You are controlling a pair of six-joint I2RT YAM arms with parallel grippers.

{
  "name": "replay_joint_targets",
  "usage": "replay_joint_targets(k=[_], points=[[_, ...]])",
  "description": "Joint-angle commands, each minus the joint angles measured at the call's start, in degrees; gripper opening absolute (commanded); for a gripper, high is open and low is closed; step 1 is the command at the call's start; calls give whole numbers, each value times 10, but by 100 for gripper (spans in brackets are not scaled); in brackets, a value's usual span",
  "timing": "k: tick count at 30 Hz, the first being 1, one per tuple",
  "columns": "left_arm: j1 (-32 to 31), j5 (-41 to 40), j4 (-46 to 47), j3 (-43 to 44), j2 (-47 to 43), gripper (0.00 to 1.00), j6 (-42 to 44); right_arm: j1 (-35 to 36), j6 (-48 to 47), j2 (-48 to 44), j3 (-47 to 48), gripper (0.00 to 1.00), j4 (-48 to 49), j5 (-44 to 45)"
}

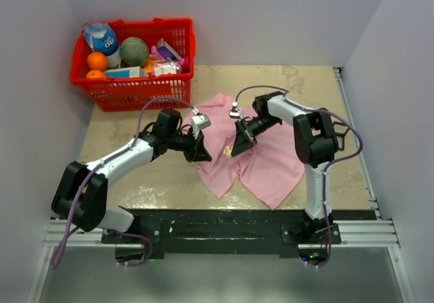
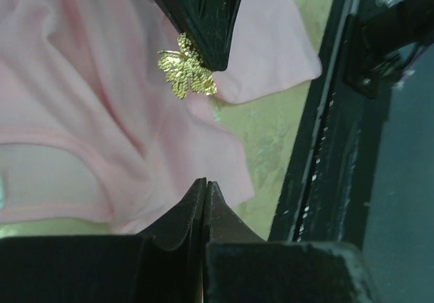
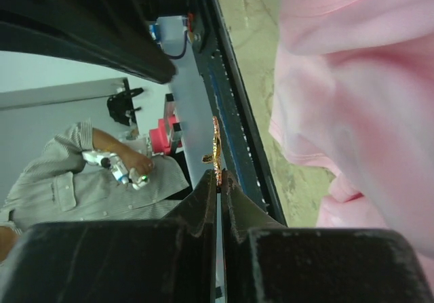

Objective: Remove the brooch from the garment
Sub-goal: Close the brooch.

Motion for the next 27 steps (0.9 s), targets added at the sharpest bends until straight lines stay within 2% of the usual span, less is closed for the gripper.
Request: replay_joint_targets(k=[1, 3, 5, 15, 20, 27], points=[[0, 105, 149, -26, 25, 0, -144, 2, 31, -68, -10, 0, 14, -63], [0, 132, 232, -43, 38, 0, -212, 2, 47, -85, -14, 0, 37, -66], [0, 148, 271, -52, 50, 0, -239, 2, 65, -100, -19, 0, 53, -71], [-1, 158, 328, -26, 102, 0, -282, 3, 84, -120, -24, 0, 64, -65], [-7, 180, 325, 8, 125, 0, -284, 4, 94, -124, -29, 0, 77, -62], [-18, 204, 328, -4, 114, 0, -292, 4, 108, -122, -21, 0, 90, -57]])
